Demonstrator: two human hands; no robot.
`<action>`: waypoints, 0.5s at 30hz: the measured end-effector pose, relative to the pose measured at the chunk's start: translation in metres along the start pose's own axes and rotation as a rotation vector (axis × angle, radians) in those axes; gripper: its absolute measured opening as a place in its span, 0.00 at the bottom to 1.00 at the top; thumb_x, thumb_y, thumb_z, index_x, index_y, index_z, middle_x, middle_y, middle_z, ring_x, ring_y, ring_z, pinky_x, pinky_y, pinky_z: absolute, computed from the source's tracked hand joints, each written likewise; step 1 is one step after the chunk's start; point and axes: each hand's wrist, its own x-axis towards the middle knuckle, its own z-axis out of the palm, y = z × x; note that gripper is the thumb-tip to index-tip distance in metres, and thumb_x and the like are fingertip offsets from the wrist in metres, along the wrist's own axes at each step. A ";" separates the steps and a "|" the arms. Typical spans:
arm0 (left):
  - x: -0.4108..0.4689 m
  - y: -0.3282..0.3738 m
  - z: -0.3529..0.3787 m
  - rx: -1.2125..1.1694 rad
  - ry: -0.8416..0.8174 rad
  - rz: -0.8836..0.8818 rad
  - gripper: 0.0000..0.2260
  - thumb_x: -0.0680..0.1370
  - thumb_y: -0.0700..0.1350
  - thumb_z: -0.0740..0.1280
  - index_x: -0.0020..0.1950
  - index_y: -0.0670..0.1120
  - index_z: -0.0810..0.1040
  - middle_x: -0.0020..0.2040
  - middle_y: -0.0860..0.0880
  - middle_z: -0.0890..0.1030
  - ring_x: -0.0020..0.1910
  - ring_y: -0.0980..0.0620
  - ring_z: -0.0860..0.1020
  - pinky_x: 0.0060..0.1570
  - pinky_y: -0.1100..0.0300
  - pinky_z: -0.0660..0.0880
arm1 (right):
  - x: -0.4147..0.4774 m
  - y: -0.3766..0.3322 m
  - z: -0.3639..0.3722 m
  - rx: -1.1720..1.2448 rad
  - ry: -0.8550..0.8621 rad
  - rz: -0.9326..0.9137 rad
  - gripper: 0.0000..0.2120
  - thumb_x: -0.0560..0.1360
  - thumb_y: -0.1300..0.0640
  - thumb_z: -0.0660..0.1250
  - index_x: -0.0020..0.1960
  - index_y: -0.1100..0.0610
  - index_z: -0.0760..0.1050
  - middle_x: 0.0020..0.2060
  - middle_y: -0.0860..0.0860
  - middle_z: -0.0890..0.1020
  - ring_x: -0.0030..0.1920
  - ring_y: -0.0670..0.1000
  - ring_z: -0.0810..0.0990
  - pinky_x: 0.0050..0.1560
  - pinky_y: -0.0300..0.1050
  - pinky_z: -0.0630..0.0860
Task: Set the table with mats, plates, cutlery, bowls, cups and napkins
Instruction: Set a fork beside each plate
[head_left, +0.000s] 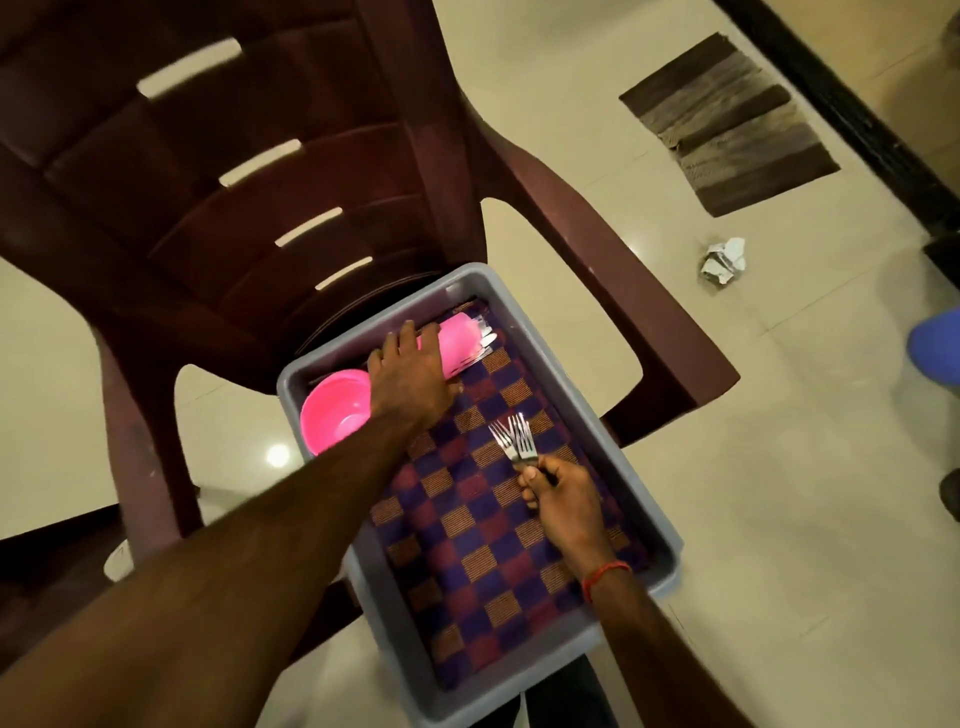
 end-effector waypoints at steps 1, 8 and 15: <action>0.007 -0.001 0.005 0.026 -0.022 -0.007 0.44 0.71 0.62 0.75 0.79 0.48 0.58 0.79 0.40 0.64 0.75 0.37 0.65 0.71 0.37 0.64 | 0.005 0.004 0.000 -0.012 -0.008 0.005 0.12 0.82 0.59 0.65 0.47 0.42 0.79 0.38 0.51 0.84 0.38 0.45 0.80 0.45 0.49 0.82; 0.007 0.008 0.010 0.217 -0.060 0.047 0.40 0.66 0.64 0.75 0.71 0.45 0.69 0.66 0.41 0.73 0.63 0.40 0.70 0.61 0.44 0.66 | 0.020 0.012 -0.003 -0.037 -0.024 0.003 0.13 0.81 0.60 0.65 0.45 0.44 0.79 0.38 0.52 0.84 0.37 0.45 0.79 0.43 0.50 0.81; -0.044 0.030 0.022 0.060 -0.125 0.227 0.25 0.73 0.65 0.65 0.58 0.46 0.79 0.57 0.44 0.77 0.59 0.42 0.74 0.56 0.46 0.69 | 0.030 0.015 -0.004 -0.009 0.106 0.053 0.10 0.81 0.62 0.64 0.50 0.50 0.82 0.38 0.48 0.83 0.36 0.45 0.79 0.41 0.43 0.77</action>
